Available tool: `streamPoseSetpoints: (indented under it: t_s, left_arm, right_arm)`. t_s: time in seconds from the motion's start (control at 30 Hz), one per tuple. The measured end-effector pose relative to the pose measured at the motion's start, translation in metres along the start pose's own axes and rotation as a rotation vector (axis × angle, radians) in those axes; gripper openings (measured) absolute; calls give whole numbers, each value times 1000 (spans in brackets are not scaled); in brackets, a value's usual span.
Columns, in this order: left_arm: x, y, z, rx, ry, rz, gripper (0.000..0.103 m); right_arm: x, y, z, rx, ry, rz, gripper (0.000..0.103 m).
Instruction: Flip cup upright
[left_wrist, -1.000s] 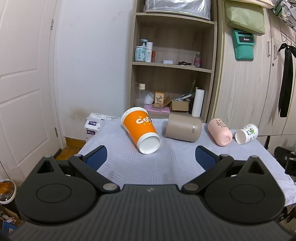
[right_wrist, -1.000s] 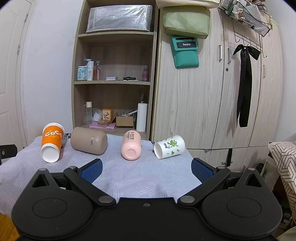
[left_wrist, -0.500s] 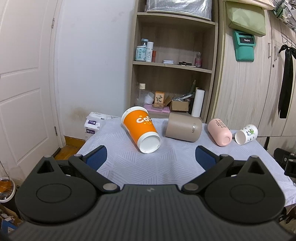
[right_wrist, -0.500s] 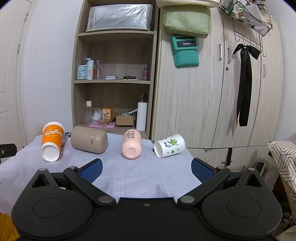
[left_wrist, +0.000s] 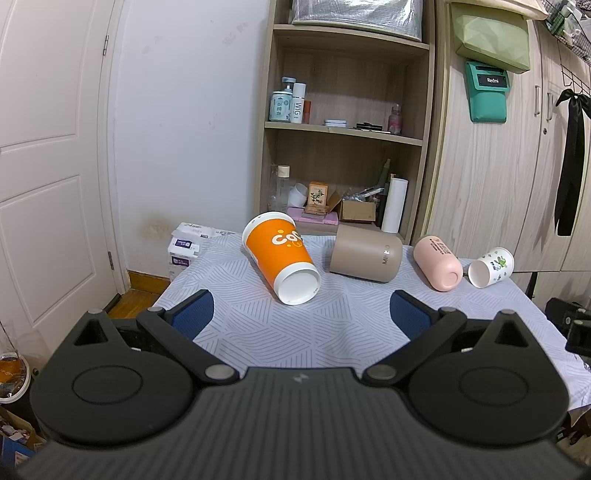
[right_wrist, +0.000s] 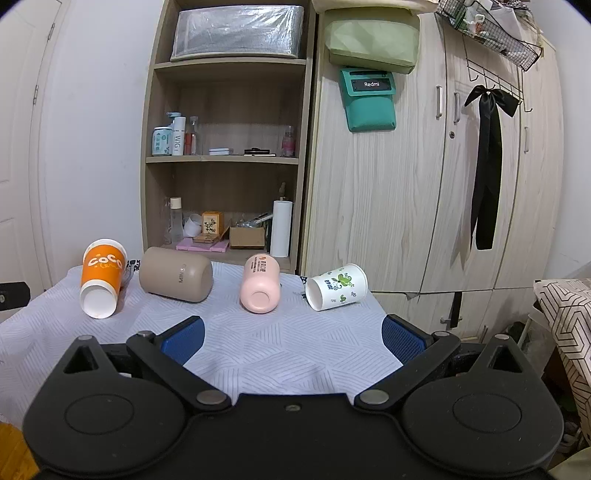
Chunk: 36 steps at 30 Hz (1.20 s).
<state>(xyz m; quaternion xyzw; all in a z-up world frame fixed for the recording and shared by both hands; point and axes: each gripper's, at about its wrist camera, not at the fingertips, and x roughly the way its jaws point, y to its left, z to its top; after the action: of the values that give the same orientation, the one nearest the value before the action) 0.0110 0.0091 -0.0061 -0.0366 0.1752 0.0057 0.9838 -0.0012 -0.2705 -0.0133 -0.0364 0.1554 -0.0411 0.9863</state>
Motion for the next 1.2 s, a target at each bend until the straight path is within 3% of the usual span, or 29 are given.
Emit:
streamPoseSetpoints:
  t_s: [0.33,0.47,0.53,0.6,0.67,0.87,1.07,1.2]
  left_arm:
    - [4,-2,1,10,37,3,103]
    - [9,2,9,15,94,7,103]
    - [16,3,13,69,130,3,103]
    - [22,8,15,74,136,27,103]
    - [31,16,17,41,165,34,103]
    - [64,50,27,-133,257,-69,103]
    - [96,66,35,-207,287,-128,101]
    - [115,84,36,-289,286,-125,100]
  right_arm:
    - [6,3,-2,4,18,35,103]
    - [6,-2,4,17,44,213,103]
    - [12,-3,10,16,89,335,103]
    - [22,-1,14,22,135,400,103]
    - [32,3,16,12,166,423,103]
    - [63,26,17,-38,236,533,103]
    - [91,70,28,-99,284,667,103]
    - [110,104,33,-139,301,726,103]
